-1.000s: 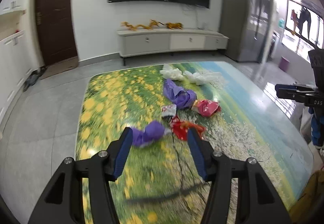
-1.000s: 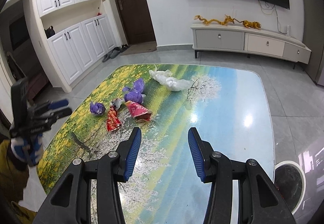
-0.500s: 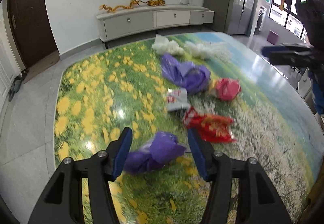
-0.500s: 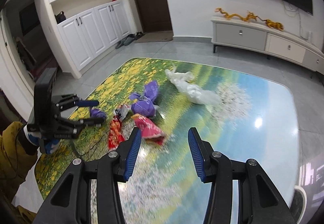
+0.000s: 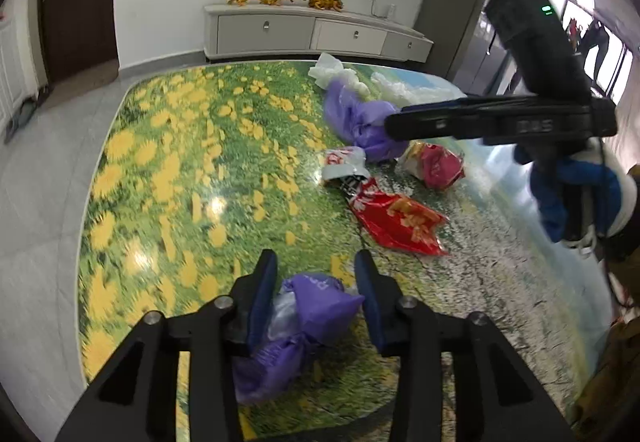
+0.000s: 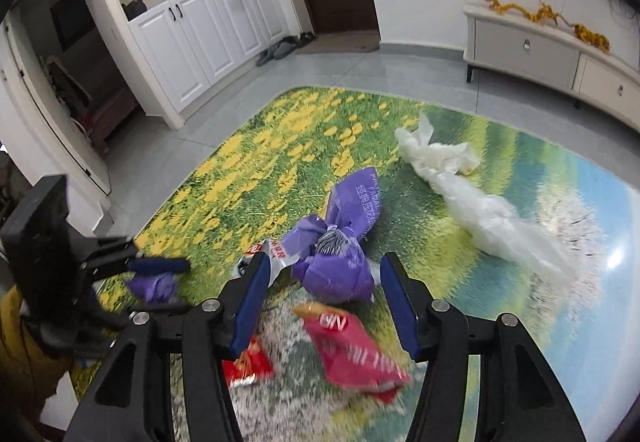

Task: Collect trash
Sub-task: 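Grasp a purple bag with left tool while right tool grasps another purple bag, then carry both purple bags over the bin and open both tools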

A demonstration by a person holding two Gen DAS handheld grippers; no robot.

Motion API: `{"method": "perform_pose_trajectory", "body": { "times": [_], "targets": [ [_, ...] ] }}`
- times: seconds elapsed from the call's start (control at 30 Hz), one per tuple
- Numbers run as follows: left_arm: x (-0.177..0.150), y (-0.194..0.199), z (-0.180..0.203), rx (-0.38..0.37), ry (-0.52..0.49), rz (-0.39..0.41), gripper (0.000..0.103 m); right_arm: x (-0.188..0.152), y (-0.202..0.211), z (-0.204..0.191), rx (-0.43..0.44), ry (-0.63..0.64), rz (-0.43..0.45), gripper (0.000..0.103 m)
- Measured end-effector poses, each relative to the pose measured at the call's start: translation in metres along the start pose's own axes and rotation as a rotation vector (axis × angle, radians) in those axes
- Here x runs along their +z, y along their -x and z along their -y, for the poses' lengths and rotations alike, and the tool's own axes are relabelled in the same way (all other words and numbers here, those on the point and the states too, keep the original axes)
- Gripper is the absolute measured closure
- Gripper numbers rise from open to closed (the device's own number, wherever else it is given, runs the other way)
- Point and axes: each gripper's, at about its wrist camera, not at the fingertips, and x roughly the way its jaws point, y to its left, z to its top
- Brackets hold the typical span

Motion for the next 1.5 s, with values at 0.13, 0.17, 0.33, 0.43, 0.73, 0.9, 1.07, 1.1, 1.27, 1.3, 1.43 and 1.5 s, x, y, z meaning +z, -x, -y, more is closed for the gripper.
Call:
{"method": "perform_pose_trajectory", "body": {
  "times": [0.13, 0.17, 0.33, 0.43, 0.73, 0.9, 1.07, 1.1, 1.27, 1.3, 1.43, 1.5],
  "targets": [
    [-0.005, 0.004, 0.003, -0.012, 0.052, 0.011, 0.077, 0.0, -0.008, 0.002, 0.011, -0.016, -0.028, 0.07],
    [-0.006, 0.005, 0.005, -0.009, 0.06, 0.016, 0.077, 0.0, -0.007, 0.002, 0.013, -0.019, -0.019, 0.073],
    [-0.01, 0.016, 0.021, -0.005, 0.083, 0.056, 0.079, -0.002, 0.023, -0.003, 0.005, -0.01, 0.058, 0.079],
    [-0.011, 0.028, 0.034, -0.016, 0.091, 0.08, 0.079, -0.007, 0.051, -0.006, 0.023, -0.009, 0.118, 0.08],
    [-0.007, 0.083, 0.076, -0.078, 0.105, 0.167, 0.079, -0.081, 0.151, -0.001, 0.027, -0.016, 0.218, 0.08],
    [0.001, 0.095, 0.099, -0.106, 0.128, 0.179, 0.079, -0.149, 0.203, 0.026, -0.048, -0.062, 0.236, 0.08],
    [0.023, 0.081, 0.137, -0.159, 0.121, 0.152, 0.079, -0.213, 0.249, 0.08, -0.145, -0.206, 0.287, 0.08],
    [0.03, 0.075, 0.15, -0.167, 0.107, 0.141, 0.079, -0.221, 0.255, 0.09, -0.161, -0.226, 0.294, 0.08],
    [0.071, 0.033, 0.229, -0.243, 0.005, 0.078, 0.079, -0.273, 0.281, 0.154, -0.289, -0.388, 0.314, 0.079],
    [0.08, 0.022, 0.248, -0.267, -0.018, 0.062, 0.079, -0.285, 0.285, 0.169, -0.317, -0.426, 0.314, 0.079],
    [0.112, -0.029, 0.33, -0.355, -0.106, -0.011, 0.079, -0.317, 0.287, 0.211, -0.363, -0.543, 0.307, 0.079],
    [0.121, -0.052, 0.364, -0.383, -0.136, -0.043, 0.079, -0.333, 0.286, 0.229, -0.368, -0.59, 0.304, 0.079]
  ]
}}
